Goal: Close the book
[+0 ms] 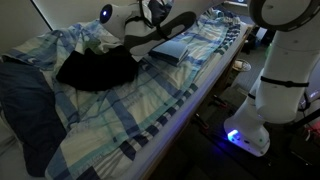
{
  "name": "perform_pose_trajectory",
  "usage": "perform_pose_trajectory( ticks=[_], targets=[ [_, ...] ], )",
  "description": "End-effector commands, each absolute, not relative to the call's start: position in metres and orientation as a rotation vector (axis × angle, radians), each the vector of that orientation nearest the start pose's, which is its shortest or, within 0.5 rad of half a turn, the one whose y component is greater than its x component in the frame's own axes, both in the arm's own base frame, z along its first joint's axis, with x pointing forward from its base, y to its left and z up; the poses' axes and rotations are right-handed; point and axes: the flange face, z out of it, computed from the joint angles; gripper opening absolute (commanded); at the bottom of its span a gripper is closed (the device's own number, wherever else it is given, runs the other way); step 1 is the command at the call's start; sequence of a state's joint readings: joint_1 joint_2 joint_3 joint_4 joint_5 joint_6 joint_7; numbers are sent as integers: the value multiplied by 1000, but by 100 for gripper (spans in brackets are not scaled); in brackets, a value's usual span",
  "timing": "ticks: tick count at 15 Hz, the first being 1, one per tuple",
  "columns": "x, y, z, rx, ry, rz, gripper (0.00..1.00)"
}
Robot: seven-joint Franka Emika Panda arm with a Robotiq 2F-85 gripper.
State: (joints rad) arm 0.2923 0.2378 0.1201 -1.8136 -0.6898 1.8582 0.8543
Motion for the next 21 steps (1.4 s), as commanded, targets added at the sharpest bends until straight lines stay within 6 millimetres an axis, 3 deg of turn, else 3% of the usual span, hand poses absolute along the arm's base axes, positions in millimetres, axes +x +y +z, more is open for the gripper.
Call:
perform_pose_trajectory(
  ticks=[1,8,15,21],
  targets=[
    [573,177,422,2477,-284,320,0],
    [586,146,444,2435,-421,368,0],
    [581,104,460,2389,-580,404,0],
    [568,59,448,2363,-694,359,0]
  ],
)
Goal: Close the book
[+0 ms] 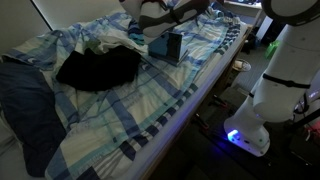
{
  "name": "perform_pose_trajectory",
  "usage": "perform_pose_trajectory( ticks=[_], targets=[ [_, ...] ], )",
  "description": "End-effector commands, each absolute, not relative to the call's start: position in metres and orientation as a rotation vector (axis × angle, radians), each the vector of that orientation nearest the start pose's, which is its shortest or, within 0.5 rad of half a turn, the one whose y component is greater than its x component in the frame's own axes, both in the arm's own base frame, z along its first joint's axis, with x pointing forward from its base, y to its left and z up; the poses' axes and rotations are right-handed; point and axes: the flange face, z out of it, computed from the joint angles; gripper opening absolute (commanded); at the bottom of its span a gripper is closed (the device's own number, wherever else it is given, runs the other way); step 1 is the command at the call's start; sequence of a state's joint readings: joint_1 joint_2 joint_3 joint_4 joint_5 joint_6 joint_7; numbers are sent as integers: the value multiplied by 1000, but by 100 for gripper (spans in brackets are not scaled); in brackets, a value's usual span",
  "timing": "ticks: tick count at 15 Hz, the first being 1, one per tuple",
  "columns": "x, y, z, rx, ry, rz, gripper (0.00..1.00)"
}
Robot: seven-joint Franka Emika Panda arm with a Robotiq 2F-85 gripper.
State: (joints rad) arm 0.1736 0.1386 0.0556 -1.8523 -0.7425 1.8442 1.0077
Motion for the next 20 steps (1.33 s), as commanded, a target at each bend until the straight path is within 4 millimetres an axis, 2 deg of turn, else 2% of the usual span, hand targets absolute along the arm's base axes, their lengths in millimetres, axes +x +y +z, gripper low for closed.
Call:
perform_pose_trajectory(
  ticks=[1,5,8,13,18,20],
  targets=[
    [570,51,444,2356,-709,335,0],
    [567,24,431,2329,-766,285,0],
    [565,17,429,2322,-776,269,0],
    [558,31,434,2345,-766,248,0],
    [533,41,438,2413,-762,237,1],
    [524,46,442,2421,-759,244,6]
  ],
)
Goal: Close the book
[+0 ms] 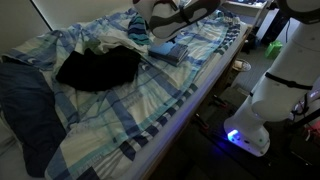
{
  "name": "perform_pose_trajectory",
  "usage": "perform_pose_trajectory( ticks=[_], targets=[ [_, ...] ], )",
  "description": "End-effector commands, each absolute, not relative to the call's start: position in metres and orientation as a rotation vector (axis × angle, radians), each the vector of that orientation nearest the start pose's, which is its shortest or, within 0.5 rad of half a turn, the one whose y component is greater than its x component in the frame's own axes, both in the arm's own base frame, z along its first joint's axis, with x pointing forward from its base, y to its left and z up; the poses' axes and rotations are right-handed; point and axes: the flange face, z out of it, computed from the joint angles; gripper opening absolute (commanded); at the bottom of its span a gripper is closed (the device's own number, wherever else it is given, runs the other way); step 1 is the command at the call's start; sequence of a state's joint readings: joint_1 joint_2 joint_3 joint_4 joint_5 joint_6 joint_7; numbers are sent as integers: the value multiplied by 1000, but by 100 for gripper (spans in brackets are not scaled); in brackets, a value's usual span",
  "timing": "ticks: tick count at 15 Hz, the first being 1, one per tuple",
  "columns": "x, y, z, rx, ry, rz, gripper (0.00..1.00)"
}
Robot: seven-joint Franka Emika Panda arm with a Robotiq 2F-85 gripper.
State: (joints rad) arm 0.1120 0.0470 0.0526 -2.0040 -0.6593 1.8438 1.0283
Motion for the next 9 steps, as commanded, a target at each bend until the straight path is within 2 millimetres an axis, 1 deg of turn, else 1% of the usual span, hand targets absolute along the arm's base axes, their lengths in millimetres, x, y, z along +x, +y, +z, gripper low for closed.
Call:
perform_pose_trajectory(
  ticks=[1,4,5,9],
  targets=[
    [519,47,444,2430,-754,248,6],
    [502,52,452,2444,-739,272,5],
    [498,53,455,2451,-726,281,3],
    [481,56,460,2479,-701,289,3]
  ],
)
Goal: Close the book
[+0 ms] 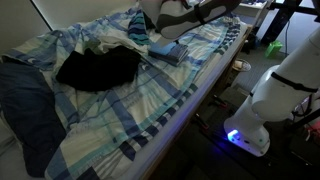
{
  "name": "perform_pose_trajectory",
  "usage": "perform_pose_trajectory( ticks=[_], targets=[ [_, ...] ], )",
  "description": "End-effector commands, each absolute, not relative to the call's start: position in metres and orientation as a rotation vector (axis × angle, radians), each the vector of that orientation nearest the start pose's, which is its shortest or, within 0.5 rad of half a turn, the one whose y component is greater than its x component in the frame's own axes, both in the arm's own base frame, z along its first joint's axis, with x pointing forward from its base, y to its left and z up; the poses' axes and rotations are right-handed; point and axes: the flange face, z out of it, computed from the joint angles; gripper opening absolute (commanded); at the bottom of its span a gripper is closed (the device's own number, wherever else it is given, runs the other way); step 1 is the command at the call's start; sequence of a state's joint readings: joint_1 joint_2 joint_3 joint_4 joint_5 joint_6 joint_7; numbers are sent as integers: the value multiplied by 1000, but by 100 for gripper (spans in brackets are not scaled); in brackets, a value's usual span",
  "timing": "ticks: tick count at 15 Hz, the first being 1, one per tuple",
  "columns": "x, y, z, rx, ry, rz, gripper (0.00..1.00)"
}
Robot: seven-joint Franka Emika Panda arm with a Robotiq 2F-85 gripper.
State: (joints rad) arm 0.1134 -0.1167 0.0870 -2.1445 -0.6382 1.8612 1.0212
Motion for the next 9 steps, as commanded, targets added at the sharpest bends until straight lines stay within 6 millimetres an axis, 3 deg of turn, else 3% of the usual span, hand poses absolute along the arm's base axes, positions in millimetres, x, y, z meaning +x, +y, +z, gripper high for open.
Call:
perform_pose_trajectory(
  ticks=[1,5,6,9],
  targets=[
    [476,56,459,2491,-696,280,4],
    [466,62,455,2569,-630,210,3],
    [479,61,456,2519,-677,216,4],
    [474,63,453,2542,-647,195,3]
  ],
)
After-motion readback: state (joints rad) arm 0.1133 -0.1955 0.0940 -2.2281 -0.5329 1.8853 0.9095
